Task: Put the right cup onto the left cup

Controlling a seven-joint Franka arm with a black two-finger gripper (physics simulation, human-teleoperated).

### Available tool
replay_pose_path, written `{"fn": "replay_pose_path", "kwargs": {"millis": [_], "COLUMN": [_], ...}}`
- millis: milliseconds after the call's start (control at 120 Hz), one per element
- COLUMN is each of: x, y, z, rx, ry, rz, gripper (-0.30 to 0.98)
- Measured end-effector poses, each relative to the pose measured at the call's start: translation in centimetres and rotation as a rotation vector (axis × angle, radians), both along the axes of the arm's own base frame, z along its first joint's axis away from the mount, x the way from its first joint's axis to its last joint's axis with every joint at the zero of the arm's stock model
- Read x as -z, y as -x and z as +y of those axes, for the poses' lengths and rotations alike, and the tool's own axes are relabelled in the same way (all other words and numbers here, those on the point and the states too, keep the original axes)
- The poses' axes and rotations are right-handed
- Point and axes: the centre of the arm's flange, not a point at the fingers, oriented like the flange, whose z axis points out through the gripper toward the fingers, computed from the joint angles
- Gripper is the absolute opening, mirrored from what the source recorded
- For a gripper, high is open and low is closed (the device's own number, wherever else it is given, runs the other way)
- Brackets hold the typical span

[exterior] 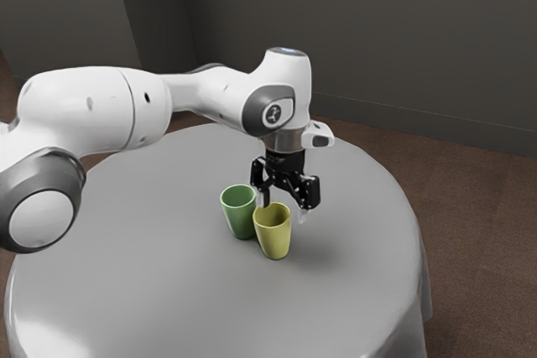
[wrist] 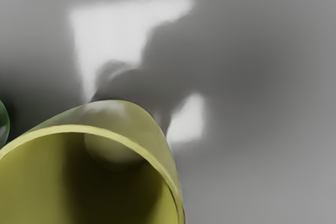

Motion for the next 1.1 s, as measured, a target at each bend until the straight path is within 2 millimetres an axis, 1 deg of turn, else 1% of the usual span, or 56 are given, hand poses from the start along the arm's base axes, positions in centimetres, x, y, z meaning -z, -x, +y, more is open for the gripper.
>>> {"fn": "replay_pose_path", "kwargs": {"millis": [208, 425, 775, 842, 1100], "x": [1.1, 1.8, 3.6, 3.7, 3.7], "y": [-0.5, -0.3, -0.4, -0.4, -0.5], "z": [-0.4, -0.7, -0.5, -0.6, -0.5], "rx": [-0.020, -0.032, -0.053, -0.054, -0.063], "ry": [-0.005, -0.011, -0.020, -0.020, -0.020], "rz": [-0.002, 0.006, 0.020, 0.018, 0.012], "gripper": [0.69, 0.69, 0.68, 0.65, 0.45]}}
